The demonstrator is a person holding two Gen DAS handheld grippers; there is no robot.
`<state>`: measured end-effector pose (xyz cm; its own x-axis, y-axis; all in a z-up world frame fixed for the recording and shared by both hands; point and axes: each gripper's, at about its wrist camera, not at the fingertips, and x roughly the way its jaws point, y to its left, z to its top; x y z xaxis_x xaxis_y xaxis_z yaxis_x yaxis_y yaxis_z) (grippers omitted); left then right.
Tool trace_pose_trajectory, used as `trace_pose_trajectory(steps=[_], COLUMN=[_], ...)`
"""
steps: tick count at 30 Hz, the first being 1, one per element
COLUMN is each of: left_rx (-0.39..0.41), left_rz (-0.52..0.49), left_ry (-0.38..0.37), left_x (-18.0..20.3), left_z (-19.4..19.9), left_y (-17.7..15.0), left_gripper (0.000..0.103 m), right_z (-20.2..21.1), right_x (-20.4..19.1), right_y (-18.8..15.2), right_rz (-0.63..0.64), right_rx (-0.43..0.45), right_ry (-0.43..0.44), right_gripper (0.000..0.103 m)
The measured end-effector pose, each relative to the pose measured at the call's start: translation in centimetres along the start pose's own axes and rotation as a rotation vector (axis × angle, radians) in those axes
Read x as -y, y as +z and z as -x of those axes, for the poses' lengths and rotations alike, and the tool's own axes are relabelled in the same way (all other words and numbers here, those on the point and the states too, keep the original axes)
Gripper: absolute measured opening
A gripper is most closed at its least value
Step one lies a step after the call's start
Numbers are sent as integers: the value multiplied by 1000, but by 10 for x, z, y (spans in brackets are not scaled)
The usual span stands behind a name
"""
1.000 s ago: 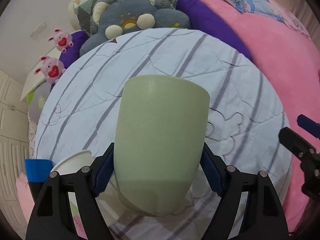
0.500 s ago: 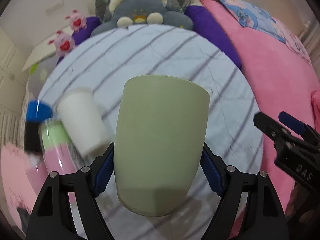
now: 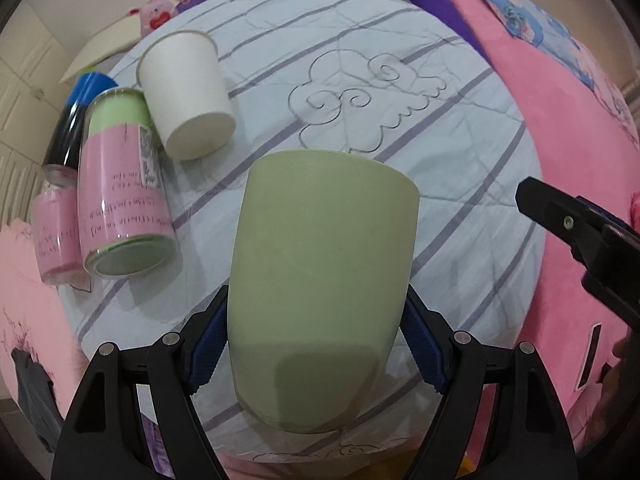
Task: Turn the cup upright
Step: 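Carry the green cup with the left gripper toward the right gripper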
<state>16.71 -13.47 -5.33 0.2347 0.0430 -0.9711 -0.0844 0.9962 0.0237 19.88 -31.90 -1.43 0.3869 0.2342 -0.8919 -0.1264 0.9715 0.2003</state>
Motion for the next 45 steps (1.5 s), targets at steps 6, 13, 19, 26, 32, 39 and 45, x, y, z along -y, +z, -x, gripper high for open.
trace_pose_trajectory(steps=[6,13,19,26,32,39,45], left_rx=[27,74,100,161,230,332,362], left_rz=[-30,-83,-120,-183,-208,-213,-214], left_ry=[22,8,-49,-106,-75,-34,-37], left_x=[-2,2,0,-6,-13,-23,-40], left_z=[-7,0,6,13,12,13,20], left_y=[-6,-5,-6,-15,-31,-50,-63], left_gripper=[81,88,94,94,94,96,96], right_z=[-3,-6,-9,-6,-14,-12,5], right_x=[-15,-19,-20,-23,-23,-24,-38], right_y=[-8,-13,-21,-36,-52,-70,-84], right_rz=[37,21,-1,-8,-52,-80,-101], right_rx=[-29,-35,-11,85,129,208,253], right_ry=[6,4,-1,-11,45,79,81], right_gripper=[85,85,85,85,85,85,85])
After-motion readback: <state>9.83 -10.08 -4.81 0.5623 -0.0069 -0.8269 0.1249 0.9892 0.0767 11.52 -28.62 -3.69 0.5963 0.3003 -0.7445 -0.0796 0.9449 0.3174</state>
